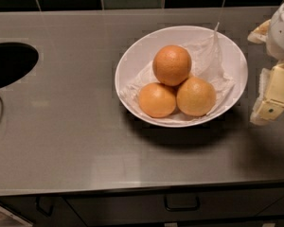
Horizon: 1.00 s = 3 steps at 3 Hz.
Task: Pick orange from white bowl
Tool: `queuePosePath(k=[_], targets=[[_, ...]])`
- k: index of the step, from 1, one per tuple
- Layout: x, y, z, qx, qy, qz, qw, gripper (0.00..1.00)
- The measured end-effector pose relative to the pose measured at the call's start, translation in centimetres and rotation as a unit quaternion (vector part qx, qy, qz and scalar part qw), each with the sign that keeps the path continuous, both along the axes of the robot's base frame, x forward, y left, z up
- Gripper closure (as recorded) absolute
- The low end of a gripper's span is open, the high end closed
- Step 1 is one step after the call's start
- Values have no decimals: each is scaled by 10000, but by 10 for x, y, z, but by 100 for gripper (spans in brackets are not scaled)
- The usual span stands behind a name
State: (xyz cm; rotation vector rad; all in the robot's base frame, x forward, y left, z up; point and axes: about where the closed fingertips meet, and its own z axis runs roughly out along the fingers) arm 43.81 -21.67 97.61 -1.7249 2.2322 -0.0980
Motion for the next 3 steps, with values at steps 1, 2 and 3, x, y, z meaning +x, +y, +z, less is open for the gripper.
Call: queuePosePath(k=[1,2,3], targets=[[0,0,0,0,-1,3,10000,0],[14,23,4,-23,-83,304,9995,0],[32,53,8,-8,-175,656,9977,0]])
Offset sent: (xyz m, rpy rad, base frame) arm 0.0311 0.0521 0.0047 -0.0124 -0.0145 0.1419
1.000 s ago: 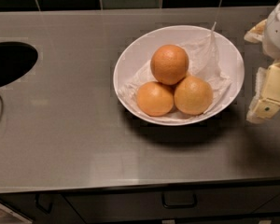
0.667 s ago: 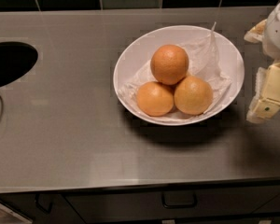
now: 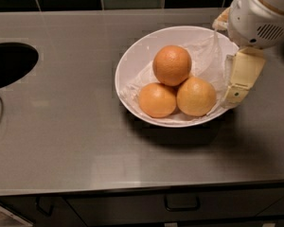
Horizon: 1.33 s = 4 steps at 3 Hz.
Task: Pick orange from white bowl
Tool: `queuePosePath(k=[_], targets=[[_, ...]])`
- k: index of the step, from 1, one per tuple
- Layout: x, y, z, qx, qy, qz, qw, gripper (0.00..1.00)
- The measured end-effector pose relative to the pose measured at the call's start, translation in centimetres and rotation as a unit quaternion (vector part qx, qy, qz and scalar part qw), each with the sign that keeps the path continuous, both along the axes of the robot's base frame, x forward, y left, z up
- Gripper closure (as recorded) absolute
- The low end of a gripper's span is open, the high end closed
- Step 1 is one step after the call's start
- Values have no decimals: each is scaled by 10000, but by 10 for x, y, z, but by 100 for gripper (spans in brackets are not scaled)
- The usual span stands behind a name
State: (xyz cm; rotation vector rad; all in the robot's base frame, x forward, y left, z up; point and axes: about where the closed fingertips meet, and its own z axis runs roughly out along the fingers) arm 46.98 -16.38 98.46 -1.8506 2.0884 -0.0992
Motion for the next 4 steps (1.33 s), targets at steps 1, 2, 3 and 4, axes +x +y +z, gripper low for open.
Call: queuePosePath(k=[1,2,3,4], targets=[[15,24,3,138,-107,212,9996,0],[15,24,3,138,-107,212,9996,0],[21,31,1,277,-87,223,9993,0],[33,43,-2,495,-9,265,9984,0]])
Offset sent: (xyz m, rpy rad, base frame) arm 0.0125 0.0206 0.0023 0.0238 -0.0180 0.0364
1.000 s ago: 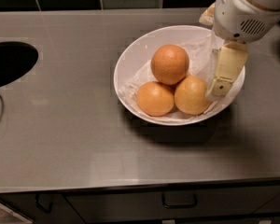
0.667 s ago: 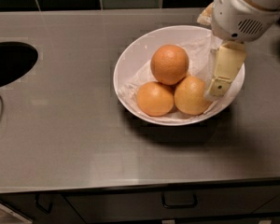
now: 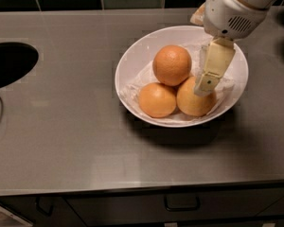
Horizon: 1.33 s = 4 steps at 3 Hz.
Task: Pick orange from white bowl
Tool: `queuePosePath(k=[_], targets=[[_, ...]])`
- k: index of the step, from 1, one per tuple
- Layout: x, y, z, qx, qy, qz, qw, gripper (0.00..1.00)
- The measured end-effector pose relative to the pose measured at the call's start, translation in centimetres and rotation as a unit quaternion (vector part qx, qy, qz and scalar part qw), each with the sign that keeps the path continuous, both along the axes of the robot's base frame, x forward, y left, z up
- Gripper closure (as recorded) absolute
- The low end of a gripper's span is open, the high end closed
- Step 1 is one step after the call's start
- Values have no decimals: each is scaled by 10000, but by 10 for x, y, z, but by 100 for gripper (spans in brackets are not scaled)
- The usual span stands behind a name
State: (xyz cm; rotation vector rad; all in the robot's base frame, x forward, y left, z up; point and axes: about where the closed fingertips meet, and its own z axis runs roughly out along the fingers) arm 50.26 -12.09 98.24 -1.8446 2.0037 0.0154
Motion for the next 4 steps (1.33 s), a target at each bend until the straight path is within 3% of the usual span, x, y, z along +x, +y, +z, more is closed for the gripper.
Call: queuePosePath(k=[1,2,4], targets=[[10,12,-5,153,107,76,9998,1],[17,19,-11,267,222,116,9993,17],[22,32,-22,359,360,86,9987,20]])
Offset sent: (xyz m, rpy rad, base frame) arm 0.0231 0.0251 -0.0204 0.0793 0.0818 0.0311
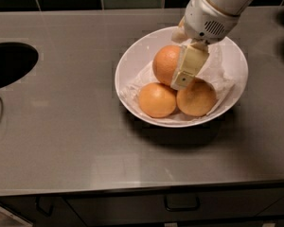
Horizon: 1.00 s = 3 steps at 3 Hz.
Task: Pick orange from white bowl
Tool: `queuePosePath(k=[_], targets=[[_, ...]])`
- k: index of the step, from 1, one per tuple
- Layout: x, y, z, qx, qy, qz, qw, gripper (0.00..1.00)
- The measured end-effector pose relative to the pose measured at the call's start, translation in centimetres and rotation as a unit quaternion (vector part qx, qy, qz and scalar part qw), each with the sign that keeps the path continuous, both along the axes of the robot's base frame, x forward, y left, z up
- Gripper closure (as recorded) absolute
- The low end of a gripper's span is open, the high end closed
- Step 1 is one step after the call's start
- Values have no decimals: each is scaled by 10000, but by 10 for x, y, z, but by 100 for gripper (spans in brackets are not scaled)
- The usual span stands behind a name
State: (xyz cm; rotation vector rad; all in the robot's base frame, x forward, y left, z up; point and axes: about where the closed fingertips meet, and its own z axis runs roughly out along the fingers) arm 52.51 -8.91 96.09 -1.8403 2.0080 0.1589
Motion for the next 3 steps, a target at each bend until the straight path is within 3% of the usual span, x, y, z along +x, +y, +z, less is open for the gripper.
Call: queuePosePath(k=[3], targets=[[6,8,-10,73,117,35,9999,23]])
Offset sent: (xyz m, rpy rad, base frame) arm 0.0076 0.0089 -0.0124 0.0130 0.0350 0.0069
